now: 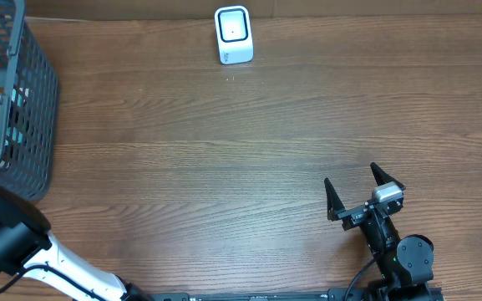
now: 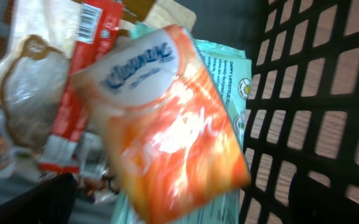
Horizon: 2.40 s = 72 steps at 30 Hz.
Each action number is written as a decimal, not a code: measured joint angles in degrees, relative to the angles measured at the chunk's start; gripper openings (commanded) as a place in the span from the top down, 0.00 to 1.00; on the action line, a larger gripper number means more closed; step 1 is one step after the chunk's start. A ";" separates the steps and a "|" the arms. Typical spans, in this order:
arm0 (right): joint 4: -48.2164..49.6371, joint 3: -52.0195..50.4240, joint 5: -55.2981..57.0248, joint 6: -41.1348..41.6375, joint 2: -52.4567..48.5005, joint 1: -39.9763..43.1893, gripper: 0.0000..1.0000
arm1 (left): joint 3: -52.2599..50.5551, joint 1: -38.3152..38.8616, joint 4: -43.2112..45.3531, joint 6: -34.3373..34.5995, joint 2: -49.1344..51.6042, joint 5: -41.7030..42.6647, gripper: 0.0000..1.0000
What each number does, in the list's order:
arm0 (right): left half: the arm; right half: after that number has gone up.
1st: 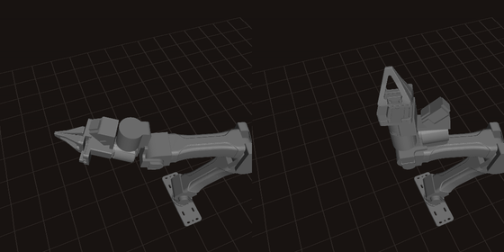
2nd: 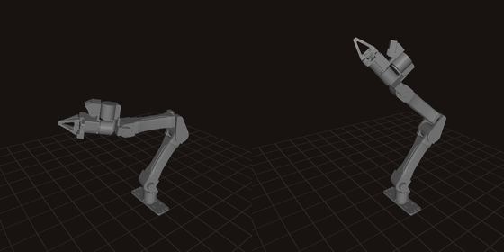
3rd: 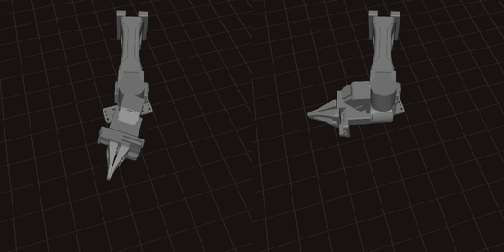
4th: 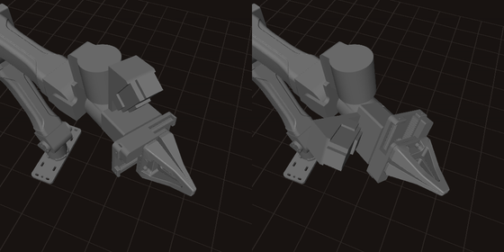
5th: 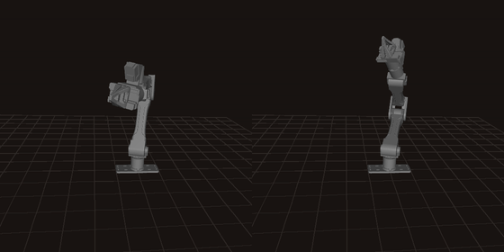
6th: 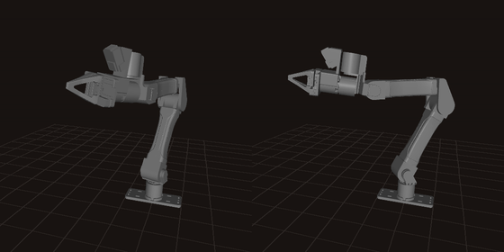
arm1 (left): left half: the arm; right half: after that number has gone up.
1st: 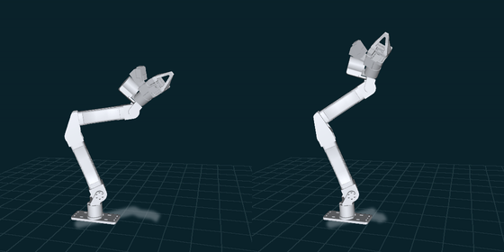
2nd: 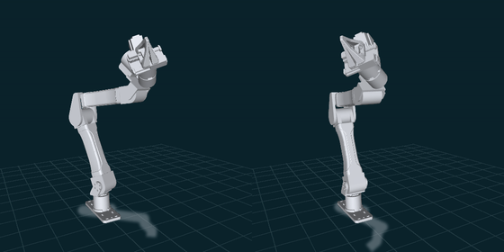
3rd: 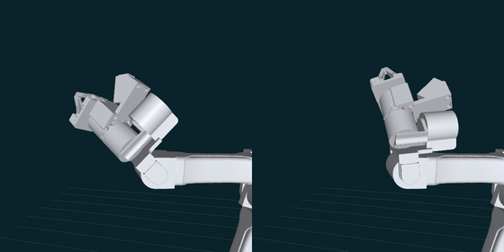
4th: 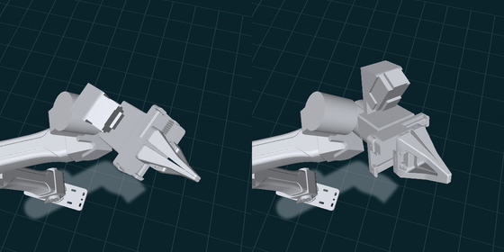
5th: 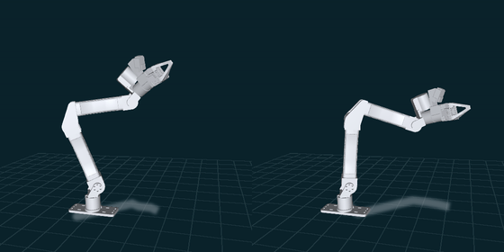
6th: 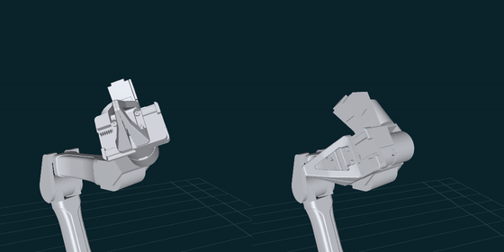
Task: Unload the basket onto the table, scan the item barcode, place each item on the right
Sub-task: 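Lower the left gripper into the basket and grasp the orange-white tissue packs, then carry the held packs with the left gripper to the white scanner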
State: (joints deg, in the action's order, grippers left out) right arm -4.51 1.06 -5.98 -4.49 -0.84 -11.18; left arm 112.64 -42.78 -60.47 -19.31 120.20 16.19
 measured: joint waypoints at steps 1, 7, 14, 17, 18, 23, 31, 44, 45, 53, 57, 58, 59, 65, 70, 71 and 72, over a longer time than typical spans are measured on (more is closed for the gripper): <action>0.02 0.00 0.00 0.00 0.00 0.00 0.00 | 0.00 0.22 0.15 -0.17 0.46 -0.42 0.00; 0.00 0.00 -0.02 0.00 0.00 0.00 0.00 | 0.00 1.40 0.87 -0.44 2.93 -2.38 0.00; 0.00 0.00 -0.02 0.00 0.00 0.00 0.00 | 0.00 1.70 0.92 -0.42 5.44 -4.09 0.19; 0.00 0.00 -0.02 -0.02 0.00 0.00 0.00 | 0.00 1.95 0.92 -0.52 6.27 -4.61 0.32; 0.00 0.00 -0.02 0.00 0.00 0.00 0.00 | 0.00 1.95 0.92 -0.59 6.43 -4.66 0.37; 0.02 0.00 -0.02 0.00 0.00 0.00 0.00 | 0.02 2.12 1.05 -0.72 6.47 -4.90 0.58; 0.00 0.00 -0.02 -0.02 0.00 0.02 0.00 | 0.85 2.32 1.01 1.38 6.45 -6.62 0.66; 0.00 0.00 -0.02 0.02 0.00 0.00 0.00 | 3.85 2.32 1.75 10.47 -6.32 -8.13 0.67; 0.00 0.00 -0.02 0.00 0.00 0.00 0.00 | 4.00 2.34 1.86 11.67 -8.55 -8.24 0.67; 0.02 0.00 -0.02 0.00 0.00 0.00 0.00 | 4.85 4.98 2.16 22.71 -24.13 -11.85 0.69; 0.00 0.00 -0.02 -0.02 0.00 0.00 0.00 | 4.85 8.72 1.60 27.36 -30.58 -13.11 0.71; 0.02 0.00 -0.02 -0.02 0.00 0.00 0.00 | 4.85 10.10 1.09 28.26 -32.02 -13.31 0.72; 0.00 0.00 -0.02 -0.02 0.00 0.00 0.00 | 4.85 11.87 0.26 28.96 -33.55 -13.44 0.72; -0.02 0.00 -0.02 -0.02 0.00 0.00 0.00 | 5.20 23.10 -4.76 31.23 -38.49 -13.46 0.75; 0.00 0.00 -0.02 -0.02 0.00 0.00 0.00 | 5.09 32.35 -10.99 33.59 -37.66 -14.75 0.78; 0.00 0.00 -0.02 -0.02 0.00 0.00 0.00 | 4.94 34.16 -11.80 34.40 -37.22 -14.86 0.78; -0.02 0.00 -0.02 0.00 0.00 0.00 0.00 | 4.61 36.00 -12.44 35.32 -36.74 -15.06 0.80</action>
State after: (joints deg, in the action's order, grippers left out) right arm -4.54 1.06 -6.00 -4.49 -0.84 -11.18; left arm 117.25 -6.79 -72.90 16.01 83.46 1.13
